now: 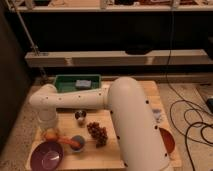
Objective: Place apple in red bowl
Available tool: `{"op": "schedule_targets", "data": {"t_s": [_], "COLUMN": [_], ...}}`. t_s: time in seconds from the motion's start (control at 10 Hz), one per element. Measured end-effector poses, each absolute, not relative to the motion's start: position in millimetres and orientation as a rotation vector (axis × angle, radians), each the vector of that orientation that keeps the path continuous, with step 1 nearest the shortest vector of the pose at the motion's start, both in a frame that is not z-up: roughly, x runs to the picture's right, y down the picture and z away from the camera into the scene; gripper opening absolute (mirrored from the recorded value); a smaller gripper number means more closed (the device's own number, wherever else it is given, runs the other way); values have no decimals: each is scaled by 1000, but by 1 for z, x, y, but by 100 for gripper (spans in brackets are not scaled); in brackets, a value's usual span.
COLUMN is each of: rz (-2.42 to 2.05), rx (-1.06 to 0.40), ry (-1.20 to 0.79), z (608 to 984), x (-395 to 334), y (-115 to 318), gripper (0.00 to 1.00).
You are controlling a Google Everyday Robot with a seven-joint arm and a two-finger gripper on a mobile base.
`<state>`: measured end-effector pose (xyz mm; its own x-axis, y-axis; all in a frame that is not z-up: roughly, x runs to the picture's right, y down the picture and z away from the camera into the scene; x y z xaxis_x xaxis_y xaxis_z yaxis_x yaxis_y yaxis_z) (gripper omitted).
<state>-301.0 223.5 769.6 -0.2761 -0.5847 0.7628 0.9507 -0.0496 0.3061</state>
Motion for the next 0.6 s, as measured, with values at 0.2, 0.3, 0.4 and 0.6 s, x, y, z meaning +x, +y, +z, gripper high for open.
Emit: {"op": "schedule_targets", "data": {"t_s": [0.2, 0.3, 0.4, 0.6], "rz": [-1577, -1540, -1507, -1443], "rx": [-505, -487, -475, -468], "ry": [-959, -959, -950, -925], "z": [754, 747, 744, 740], "x": [-300, -295, -287, -269], "y": [173, 140, 108, 63], "gripper": [0, 0, 0, 0]}}
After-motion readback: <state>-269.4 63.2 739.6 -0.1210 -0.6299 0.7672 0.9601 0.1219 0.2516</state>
